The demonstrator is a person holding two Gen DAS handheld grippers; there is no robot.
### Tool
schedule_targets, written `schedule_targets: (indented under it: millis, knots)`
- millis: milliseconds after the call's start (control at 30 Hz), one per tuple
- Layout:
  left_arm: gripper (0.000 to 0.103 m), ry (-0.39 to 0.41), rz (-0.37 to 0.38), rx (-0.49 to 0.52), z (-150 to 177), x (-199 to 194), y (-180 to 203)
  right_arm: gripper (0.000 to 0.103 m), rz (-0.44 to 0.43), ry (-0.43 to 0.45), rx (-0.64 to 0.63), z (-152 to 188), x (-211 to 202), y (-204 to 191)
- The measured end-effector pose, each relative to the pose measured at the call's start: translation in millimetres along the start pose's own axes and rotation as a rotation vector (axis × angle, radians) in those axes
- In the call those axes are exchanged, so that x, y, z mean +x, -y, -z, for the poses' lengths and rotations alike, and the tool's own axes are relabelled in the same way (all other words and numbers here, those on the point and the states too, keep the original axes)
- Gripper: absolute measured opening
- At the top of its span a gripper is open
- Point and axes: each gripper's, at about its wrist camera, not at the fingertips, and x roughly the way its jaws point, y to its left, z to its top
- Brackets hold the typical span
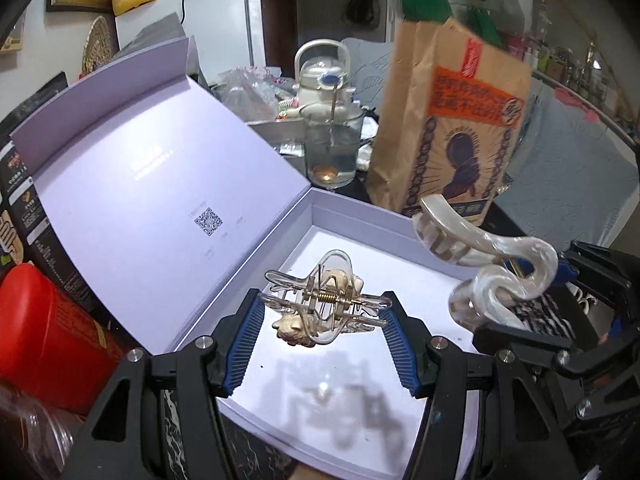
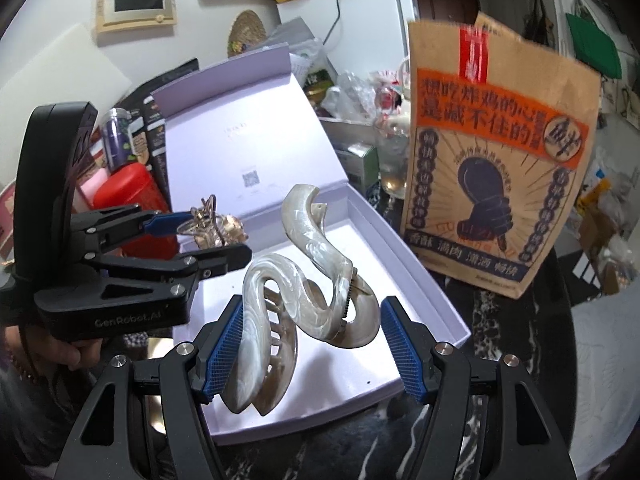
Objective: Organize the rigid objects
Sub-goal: 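Carry the gold clip with the left gripper into the lavender box while the right carries the pearl clip there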
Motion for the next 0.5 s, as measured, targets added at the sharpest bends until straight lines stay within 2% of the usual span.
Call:
schedule_targets:
  millis: [500]
  knots:
    - [0.059,-0.116,0.0,-0.024,3.6,44.2,-9.6,0.068,0.006,-0.095,0.029,13.8,44.5,8.6]
